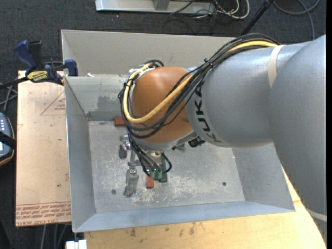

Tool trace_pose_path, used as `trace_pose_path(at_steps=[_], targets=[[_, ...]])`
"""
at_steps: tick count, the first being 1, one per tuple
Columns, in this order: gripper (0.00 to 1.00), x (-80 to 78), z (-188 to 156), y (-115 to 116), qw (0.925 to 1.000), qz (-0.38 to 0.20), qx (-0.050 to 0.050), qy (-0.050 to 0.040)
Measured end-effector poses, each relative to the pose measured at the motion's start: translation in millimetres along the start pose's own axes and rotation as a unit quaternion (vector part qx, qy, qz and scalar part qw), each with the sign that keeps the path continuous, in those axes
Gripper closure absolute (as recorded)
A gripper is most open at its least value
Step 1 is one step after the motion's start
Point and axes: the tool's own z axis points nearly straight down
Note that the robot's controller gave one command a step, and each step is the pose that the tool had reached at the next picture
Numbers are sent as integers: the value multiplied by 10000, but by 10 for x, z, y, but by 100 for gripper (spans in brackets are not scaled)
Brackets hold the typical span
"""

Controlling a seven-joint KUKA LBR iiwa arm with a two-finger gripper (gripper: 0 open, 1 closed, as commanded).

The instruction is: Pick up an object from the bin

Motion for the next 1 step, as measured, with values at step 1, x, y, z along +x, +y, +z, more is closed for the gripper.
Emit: trace_pose_path(at_steps=[1], targets=[[0, -21, -44, -10, 10000, 21, -8, -37]])
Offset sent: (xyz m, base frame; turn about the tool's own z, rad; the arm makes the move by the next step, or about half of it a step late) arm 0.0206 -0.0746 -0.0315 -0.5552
